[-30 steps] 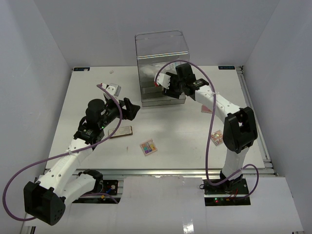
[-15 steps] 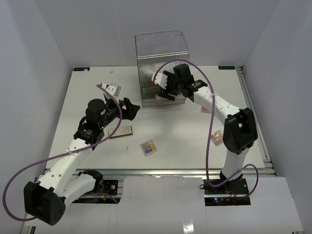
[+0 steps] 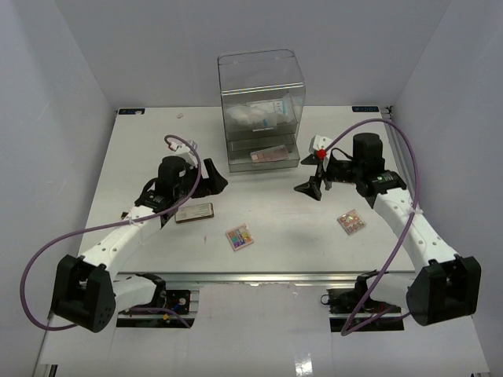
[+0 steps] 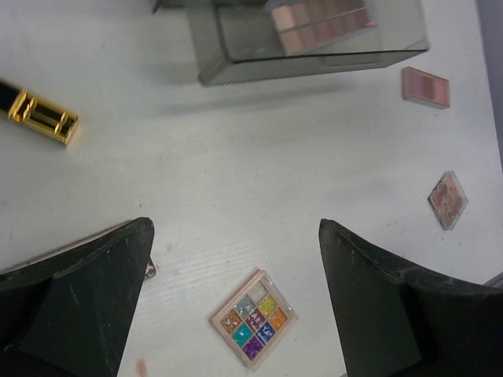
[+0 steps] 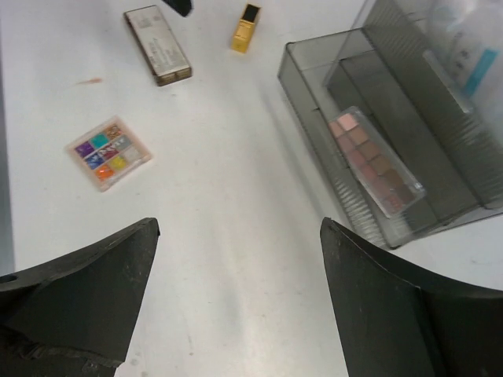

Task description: Organize the makeup

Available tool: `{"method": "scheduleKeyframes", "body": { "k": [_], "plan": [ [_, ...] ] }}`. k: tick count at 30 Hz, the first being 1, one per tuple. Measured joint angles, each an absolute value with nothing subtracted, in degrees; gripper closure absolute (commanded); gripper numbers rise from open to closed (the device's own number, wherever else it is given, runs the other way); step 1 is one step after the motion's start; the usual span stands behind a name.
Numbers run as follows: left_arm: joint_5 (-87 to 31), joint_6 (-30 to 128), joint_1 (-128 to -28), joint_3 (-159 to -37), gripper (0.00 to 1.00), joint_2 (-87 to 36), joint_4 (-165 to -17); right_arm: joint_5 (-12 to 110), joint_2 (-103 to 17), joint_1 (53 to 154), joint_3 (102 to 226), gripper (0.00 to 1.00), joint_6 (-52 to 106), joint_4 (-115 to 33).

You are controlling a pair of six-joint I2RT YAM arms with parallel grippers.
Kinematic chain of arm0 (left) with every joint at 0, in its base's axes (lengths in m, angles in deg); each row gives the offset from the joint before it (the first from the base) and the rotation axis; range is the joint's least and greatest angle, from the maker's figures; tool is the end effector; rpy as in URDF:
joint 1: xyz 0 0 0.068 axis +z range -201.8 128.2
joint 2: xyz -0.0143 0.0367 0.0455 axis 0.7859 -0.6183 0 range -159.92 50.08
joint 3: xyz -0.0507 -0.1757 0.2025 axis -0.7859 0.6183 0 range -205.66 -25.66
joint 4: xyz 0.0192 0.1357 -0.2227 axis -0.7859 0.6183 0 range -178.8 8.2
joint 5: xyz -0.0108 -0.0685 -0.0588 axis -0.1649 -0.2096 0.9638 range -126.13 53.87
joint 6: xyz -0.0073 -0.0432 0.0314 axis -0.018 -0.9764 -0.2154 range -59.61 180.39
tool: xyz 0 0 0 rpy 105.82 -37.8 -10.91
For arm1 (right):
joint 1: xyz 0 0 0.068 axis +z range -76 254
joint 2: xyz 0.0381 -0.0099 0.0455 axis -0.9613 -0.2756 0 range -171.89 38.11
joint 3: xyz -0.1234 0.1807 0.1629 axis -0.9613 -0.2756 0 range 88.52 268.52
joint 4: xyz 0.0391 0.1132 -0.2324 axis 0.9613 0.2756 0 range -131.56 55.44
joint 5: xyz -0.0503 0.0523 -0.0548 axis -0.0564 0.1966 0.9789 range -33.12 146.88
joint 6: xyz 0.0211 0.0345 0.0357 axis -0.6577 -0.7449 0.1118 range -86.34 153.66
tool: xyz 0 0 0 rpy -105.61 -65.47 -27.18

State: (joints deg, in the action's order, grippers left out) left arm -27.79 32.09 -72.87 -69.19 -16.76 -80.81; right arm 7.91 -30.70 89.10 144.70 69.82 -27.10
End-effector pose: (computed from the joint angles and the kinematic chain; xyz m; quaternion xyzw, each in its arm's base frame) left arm 0.2391 -0.0976 0.2577 -0.0193 0.8698 -0.2617 0.4178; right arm 0.2474 0.0944 0.3202 -0.5308 0.6064 0.2608 0.5315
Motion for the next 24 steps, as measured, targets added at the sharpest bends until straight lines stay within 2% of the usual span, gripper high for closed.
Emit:
{"method": "scheduleKeyframes", "body": {
  "k": [5, 11, 24],
  "plan": [
    [-33.45, 15.97, -70.46, -69.44, 0.02, -20.65, -69.73, 4.25, -26.93, 87.18, 135.54, 0.10, 65.77, -30.74],
    [-39.59, 0.16, -65.93, -72.56, 0.02, -26.72, -55.61, 4.28, -26.13, 84.89, 134.52, 0.10, 62.83, -32.93],
    [-42.12, -15.41, -62.47, -78.03, 0.04, -39.93, -49.54, 4.86, -21.29, 83.13, 133.21, 0.10, 62.95, -35.44]
  ]
}}
